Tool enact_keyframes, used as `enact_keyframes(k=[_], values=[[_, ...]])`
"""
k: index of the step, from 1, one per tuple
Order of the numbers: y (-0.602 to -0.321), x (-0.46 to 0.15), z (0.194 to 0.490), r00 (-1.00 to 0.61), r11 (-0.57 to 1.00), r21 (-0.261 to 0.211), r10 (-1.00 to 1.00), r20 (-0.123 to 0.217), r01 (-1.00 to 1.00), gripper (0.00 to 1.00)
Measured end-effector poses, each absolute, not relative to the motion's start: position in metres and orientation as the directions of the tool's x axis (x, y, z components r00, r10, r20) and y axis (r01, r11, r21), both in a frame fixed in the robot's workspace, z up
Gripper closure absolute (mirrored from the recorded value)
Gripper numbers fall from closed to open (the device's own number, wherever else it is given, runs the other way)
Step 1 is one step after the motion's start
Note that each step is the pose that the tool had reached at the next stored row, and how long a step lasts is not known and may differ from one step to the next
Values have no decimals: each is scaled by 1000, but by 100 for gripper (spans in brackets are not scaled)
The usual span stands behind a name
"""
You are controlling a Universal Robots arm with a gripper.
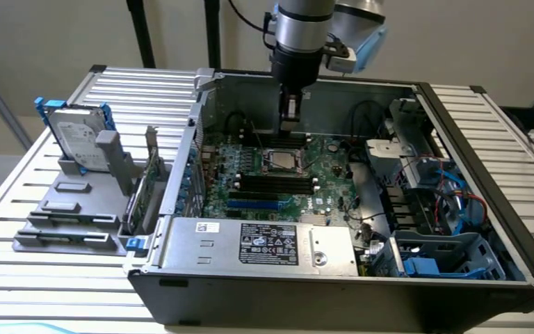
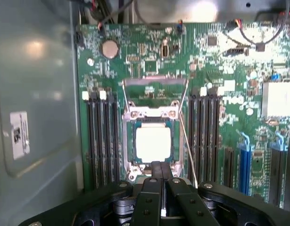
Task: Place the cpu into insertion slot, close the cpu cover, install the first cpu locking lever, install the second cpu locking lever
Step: 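Close the cpu cover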
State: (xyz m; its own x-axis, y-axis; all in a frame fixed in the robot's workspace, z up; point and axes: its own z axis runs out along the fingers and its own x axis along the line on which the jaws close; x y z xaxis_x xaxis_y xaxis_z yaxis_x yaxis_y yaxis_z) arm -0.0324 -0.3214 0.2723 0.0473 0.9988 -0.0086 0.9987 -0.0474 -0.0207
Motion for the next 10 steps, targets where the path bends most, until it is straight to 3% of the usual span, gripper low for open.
enact_keyframes(k=[10], values=[[-321, 13, 278, 47, -48, -23, 999, -6, 999, 89]])
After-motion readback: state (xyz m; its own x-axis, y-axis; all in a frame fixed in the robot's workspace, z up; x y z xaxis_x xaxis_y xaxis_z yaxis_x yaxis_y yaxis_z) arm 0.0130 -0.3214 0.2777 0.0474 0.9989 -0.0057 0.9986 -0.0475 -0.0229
